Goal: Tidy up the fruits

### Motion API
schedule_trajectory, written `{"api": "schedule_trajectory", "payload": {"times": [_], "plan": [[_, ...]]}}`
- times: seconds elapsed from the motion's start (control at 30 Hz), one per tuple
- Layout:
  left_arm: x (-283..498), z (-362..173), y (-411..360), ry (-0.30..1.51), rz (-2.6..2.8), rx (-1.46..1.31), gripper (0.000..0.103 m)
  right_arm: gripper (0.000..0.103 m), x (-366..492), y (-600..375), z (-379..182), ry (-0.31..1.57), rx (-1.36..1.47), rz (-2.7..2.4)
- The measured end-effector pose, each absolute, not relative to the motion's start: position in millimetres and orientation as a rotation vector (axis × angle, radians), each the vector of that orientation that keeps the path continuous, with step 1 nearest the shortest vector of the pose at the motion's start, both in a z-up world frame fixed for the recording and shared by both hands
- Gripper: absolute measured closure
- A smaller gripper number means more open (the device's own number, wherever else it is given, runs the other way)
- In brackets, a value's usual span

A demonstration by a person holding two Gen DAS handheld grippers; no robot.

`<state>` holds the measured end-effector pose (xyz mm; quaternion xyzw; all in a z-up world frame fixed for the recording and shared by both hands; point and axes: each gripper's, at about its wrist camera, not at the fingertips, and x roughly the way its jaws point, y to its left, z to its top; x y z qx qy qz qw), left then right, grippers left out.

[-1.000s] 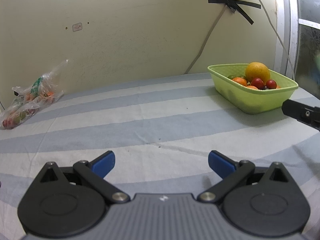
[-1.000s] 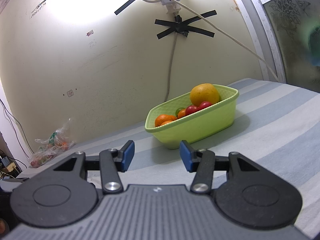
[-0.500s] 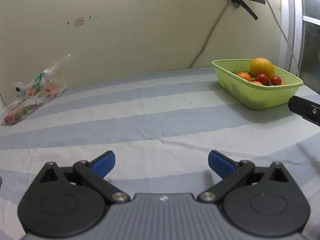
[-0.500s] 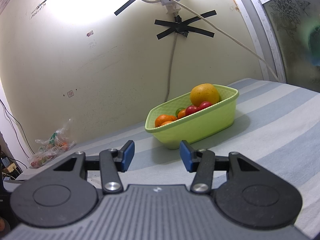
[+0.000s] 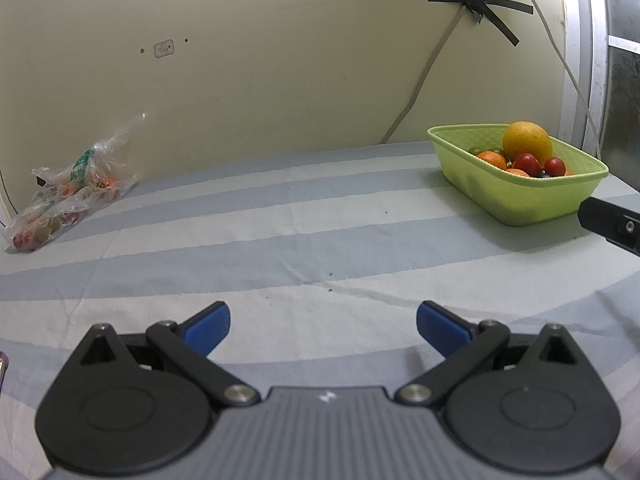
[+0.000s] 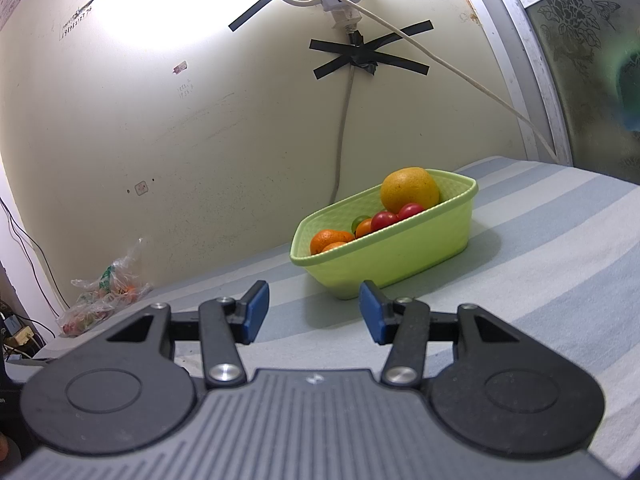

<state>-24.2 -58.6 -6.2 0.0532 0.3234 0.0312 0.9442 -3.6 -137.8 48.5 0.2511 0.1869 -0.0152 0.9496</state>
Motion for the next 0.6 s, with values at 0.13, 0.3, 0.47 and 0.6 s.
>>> {"api": "schedule_trajectory", "payload": {"times": [0.13,0.3,0.47,0.6], "plan": [[-25.5,-4.9,-58.2,0.649,0.065,0.103,0.000,0.050,-3.6,-138.5,48.4,0.379,0.514,-0.031],[-29.1,-0.9,-56.7,0.610,0.083,0.100,0.000,0.050,-3.2,-137.2,48.4,0.380,0.513,-0.029],[-33.4,5.3,-54.5,0.554,0.094,0.081,0.000,0.050,-2.1,-136.5,48.8,0.382,0.510,-0.031],[-38.3,10.7,-54.0,0.508,0.102,0.072,0.000,0.050,-1.1,-135.0,49.0,0.385,0.503,-0.033]]}}
